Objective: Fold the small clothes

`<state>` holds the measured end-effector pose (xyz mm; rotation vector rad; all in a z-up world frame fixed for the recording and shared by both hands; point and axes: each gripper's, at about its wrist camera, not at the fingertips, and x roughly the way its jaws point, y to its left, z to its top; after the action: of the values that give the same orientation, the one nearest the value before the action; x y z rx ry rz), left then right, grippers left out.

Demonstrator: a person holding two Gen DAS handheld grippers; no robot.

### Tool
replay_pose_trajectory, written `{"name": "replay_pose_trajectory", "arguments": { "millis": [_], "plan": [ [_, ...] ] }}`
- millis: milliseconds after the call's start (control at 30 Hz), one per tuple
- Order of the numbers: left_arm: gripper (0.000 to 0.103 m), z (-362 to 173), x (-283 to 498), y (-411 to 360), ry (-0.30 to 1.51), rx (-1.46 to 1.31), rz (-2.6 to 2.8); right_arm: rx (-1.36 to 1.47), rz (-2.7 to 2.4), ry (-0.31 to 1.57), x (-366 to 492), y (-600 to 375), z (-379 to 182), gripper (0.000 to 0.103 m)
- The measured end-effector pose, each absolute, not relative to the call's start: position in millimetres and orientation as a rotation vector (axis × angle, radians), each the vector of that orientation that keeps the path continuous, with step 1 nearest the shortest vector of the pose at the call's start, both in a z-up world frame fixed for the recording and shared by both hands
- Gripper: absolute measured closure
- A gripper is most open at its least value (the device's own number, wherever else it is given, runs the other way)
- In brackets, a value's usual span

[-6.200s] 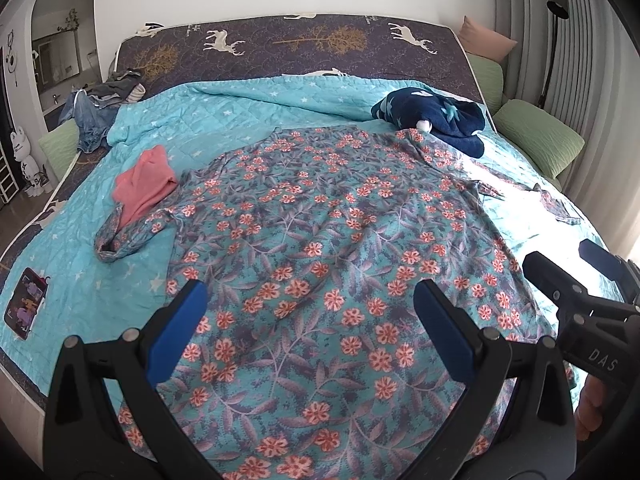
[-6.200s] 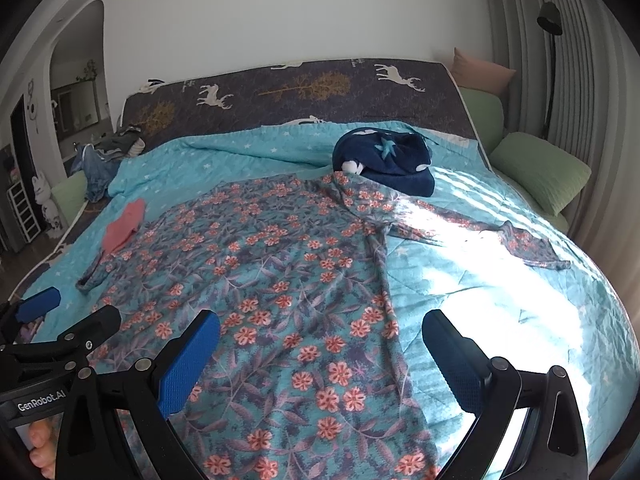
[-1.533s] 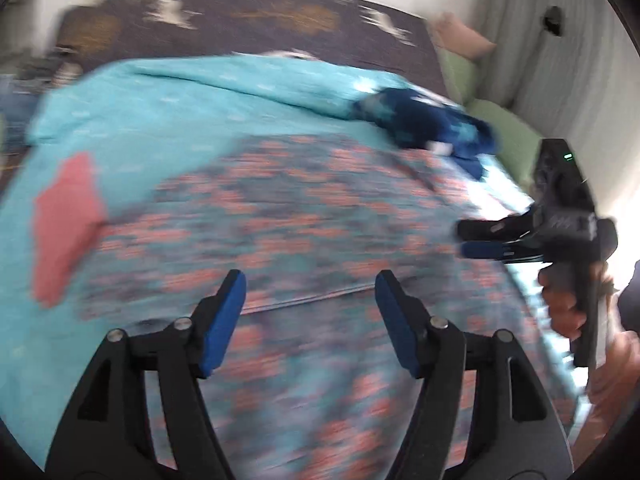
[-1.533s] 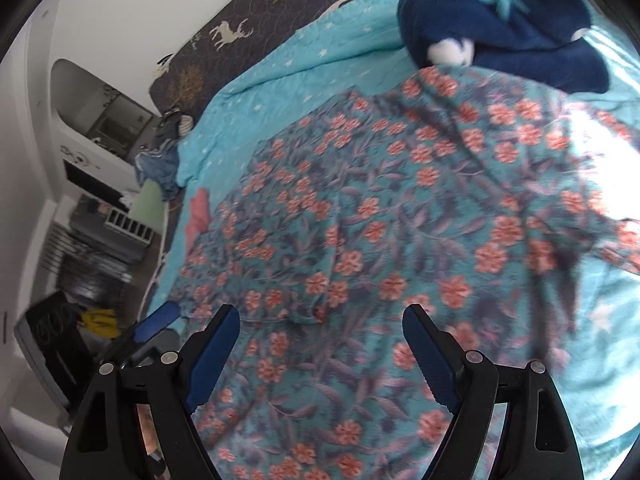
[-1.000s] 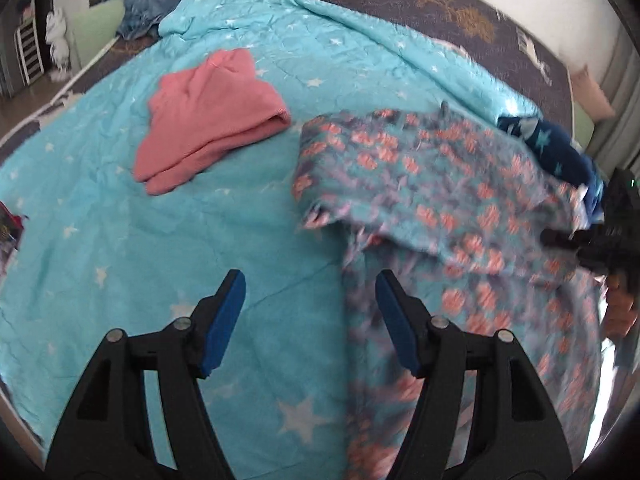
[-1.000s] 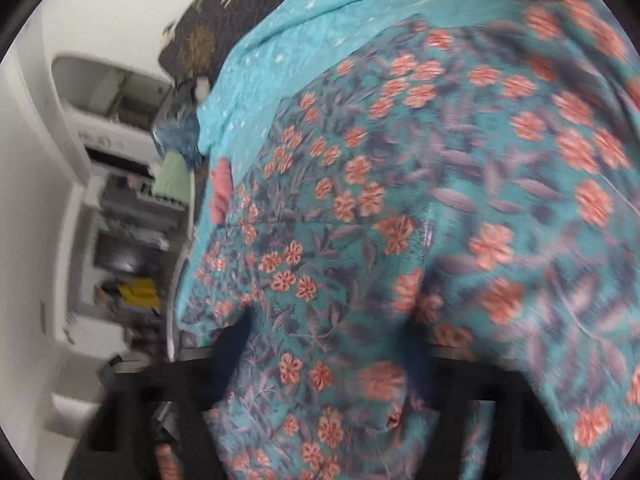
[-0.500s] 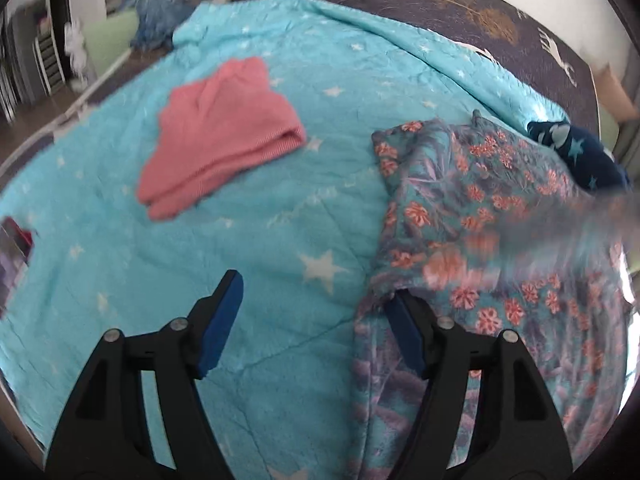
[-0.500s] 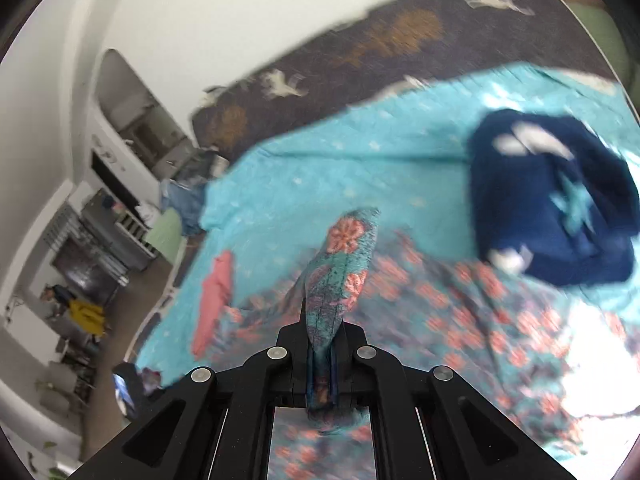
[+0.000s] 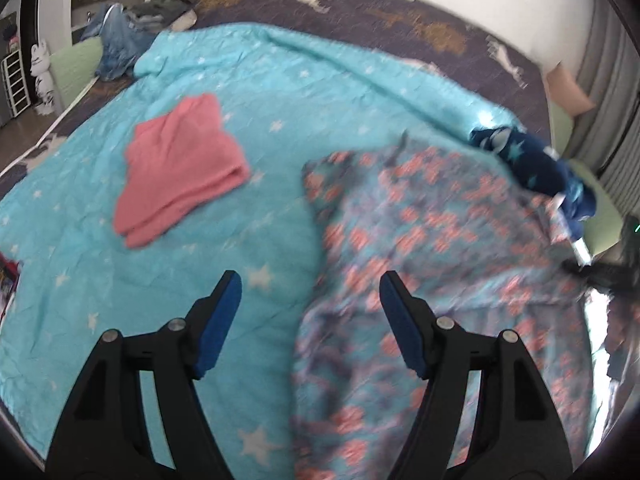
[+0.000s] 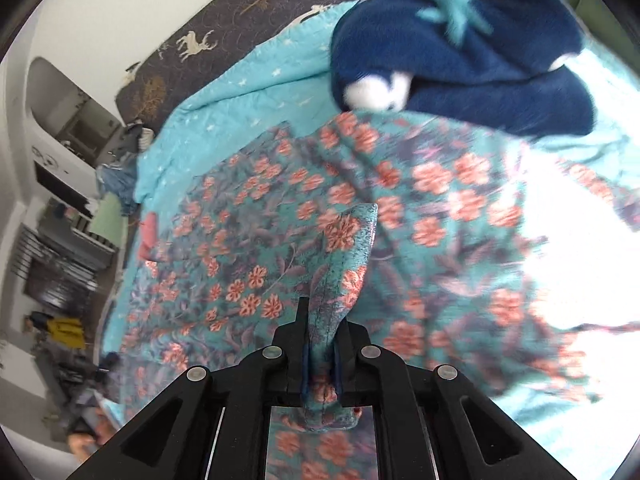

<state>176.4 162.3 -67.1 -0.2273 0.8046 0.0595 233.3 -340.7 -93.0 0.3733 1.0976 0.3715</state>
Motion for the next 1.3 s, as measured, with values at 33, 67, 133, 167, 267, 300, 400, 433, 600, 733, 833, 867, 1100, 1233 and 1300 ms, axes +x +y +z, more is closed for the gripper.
{"name": "replay_pose_trajectory", "arguments": {
  "millis": [33, 67, 133, 167, 267, 300, 400, 433, 600, 733, 833, 867, 1100, 1233, 1300],
  "plan": [
    [0.031, -61.5, 185.3, 160.0, 0.792, -0.205, 0.072, 0.363, 0.355, 1.102, 232.0, -342.6, -93.5, 0.091],
    [0.031, -59.3, 194.1, 158.6, 0.792, -0.184, 0.089, 0.358, 0.343, 1.107, 230.8, -345.5, -94.0, 0.09],
    [0.031, -59.7, 221.0, 157.0, 0.804, -0.146, 0.108, 0.361, 0.331, 1.117, 232.1, -345.0, -99.1, 0.09],
    [0.031, -62.2, 232.5, 156.4, 0.814, -0.128, 0.121, 0.363, 0.326, 1.12, 232.9, -344.3, -100.8, 0.09],
    [0.031, -83.2, 272.9, 152.1, 0.882, -0.05, 0.195, 0.366, 0.317, 1.114, 230.3, -345.2, -102.9, 0.09],
    [0.031, -92.8, 283.8, 150.6, 0.91, -0.028, 0.199, 0.367, 0.318, 1.11, 229.0, -346.2, -102.6, 0.089],
    [0.026, -125.8, 302.7, 149.3, 0.977, 0.067, 0.259, 0.361, 0.318, 1.108, 224.6, -352.1, -100.6, 0.088],
    [0.024, -126.0, 302.0, 153.7, 0.934, 0.054, 0.278, 0.358, 0.311, 1.106, 222.6, -355.3, -99.5, 0.086],
    [0.03, -104.6, 292.6, 166.0, 0.92, 0.031, 0.348, 0.335, 0.234, 1.055, 207.3, -372.7, -80.6, 0.086],
    [0.03, -61.3, 256.8, 149.0, 0.801, -0.126, 0.184, 0.319, 0.304, 0.984, 188.4, -365.3, -55.8, 0.083],
    [0.028, -56.0, 242.1, 129.1, 0.81, -0.301, -0.092, 0.348, 0.437, 1.031, 183.6, -345.9, -59.8, 0.083],
    [0.028, -63.3, 244.5, 123.9, 0.848, -0.328, -0.135, 0.354, 0.461, 1.064, 183.2, -338.7, -66.8, 0.083],
    [0.029, -110.9, 246.2, 103.9, 0.986, -0.126, 0.014, 0.495, 0.447, 1.136, 168.9, -378.2, -92.1, 0.089],
    [0.029, -81.6, 234.1, 79.4, 0.941, -0.164, -0.079, 0.488, 0.202, 0.976, 140.9, -475.7, -61.6, 0.073],
    [0.029, -67.6, 229.6, 56.6, 0.908, -0.136, -0.123, 0.6, 0.088, 0.954, 134.6, -531.3, -63.5, 0.072]
  ]
}}
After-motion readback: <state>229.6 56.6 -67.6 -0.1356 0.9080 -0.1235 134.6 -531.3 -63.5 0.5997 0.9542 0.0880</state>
